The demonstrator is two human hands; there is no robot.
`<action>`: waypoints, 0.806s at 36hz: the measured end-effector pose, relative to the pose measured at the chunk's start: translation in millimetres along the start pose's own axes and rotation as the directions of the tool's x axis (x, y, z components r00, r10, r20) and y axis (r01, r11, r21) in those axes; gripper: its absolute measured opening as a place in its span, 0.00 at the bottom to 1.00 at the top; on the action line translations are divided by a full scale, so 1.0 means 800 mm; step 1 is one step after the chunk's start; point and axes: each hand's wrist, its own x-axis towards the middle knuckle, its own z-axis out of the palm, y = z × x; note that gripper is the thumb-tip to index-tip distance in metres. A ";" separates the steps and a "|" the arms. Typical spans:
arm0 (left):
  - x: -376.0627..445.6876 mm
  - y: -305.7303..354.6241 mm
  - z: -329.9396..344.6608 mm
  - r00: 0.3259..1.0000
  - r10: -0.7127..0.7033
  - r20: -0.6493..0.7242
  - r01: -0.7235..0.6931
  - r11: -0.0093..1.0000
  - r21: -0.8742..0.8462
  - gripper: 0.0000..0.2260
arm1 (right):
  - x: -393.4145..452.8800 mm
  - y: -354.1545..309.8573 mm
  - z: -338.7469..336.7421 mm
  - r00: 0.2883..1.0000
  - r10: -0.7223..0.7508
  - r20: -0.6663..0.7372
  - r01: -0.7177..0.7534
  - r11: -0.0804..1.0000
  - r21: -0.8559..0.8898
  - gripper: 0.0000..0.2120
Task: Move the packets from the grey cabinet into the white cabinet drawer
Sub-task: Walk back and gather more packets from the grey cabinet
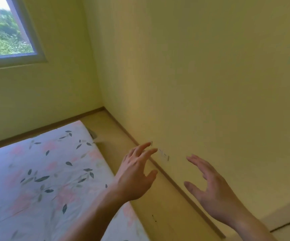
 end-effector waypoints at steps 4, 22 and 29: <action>0.079 -0.004 0.026 0.997 -0.070 -0.013 0.070 0.997 0.010 0.29 | 0.091 0.041 -0.026 0.999 -0.049 0.021 0.049 0.999 0.014 0.31; 0.212 -0.111 -0.003 0.723 -0.623 -0.296 0.660 0.750 0.033 0.28 | 0.501 0.017 0.023 0.777 -0.420 0.468 0.397 0.905 0.152 0.31; 0.244 -0.217 -0.038 0.571 -0.741 -0.354 0.785 0.619 -0.031 0.28 | 0.638 -0.055 0.108 0.637 -0.542 0.548 0.521 0.827 0.212 0.32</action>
